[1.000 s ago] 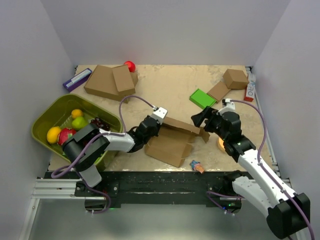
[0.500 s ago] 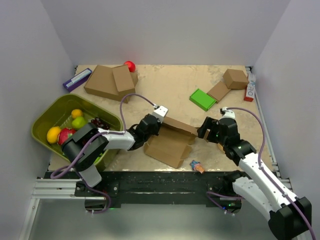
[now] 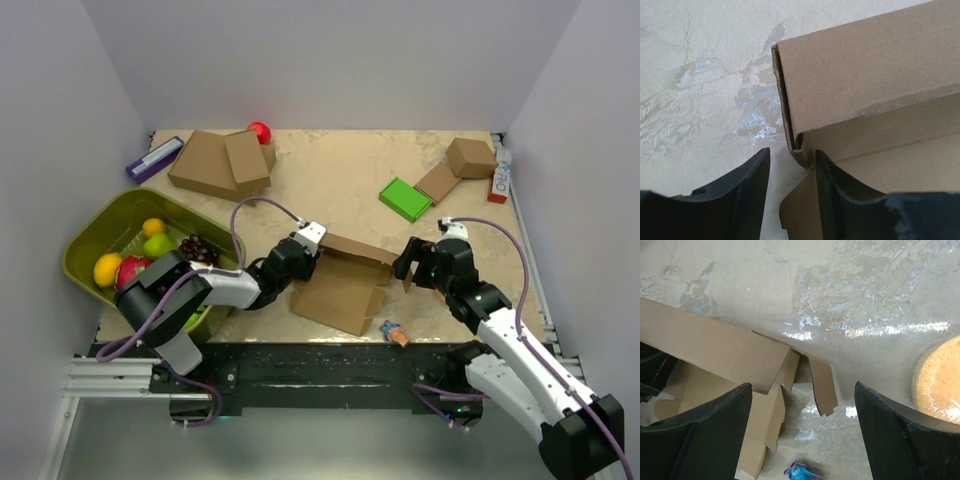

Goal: Fold the paper box

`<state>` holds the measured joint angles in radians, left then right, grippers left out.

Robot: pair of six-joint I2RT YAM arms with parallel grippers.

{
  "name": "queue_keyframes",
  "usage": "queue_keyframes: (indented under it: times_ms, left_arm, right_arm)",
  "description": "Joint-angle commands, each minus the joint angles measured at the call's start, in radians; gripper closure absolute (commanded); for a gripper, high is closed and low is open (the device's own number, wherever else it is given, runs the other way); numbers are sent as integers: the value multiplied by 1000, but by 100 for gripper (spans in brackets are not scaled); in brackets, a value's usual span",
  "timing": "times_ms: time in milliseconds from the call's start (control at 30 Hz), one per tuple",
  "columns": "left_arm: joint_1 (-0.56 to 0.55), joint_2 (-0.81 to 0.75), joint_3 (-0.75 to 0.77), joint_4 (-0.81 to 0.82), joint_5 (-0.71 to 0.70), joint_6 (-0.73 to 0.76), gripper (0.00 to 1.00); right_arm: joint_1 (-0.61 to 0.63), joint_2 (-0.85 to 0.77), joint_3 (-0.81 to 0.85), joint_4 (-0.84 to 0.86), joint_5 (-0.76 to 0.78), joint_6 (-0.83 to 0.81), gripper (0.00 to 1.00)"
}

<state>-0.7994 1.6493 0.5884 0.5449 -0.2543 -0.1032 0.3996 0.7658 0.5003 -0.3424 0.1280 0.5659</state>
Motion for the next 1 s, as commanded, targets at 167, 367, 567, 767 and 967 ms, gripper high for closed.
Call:
queue_keyframes:
  times_ms: [167, 367, 567, 767, 967]
  left_arm:
    - [46, -63, -33, 147, 105, -85, 43]
    - [54, -11, -27, 205, 99, -89, 49]
    - [54, 24, -25, 253, 55, -98, 66]
    - [52, 27, -47, 288, 10, -95, 83]
    - [36, 30, -53, 293, -46, -67, 94]
  right_arm:
    - [12, -48, -17, 54, -45, -23, 13]
    - [19, -60, -32, 91, -87, -12, 13]
    - [42, -57, -28, 69, -30, 8, 13]
    - [44, -74, 10, -3, 30, 190, 13]
    - [42, -132, 93, -67, 64, 221, 12]
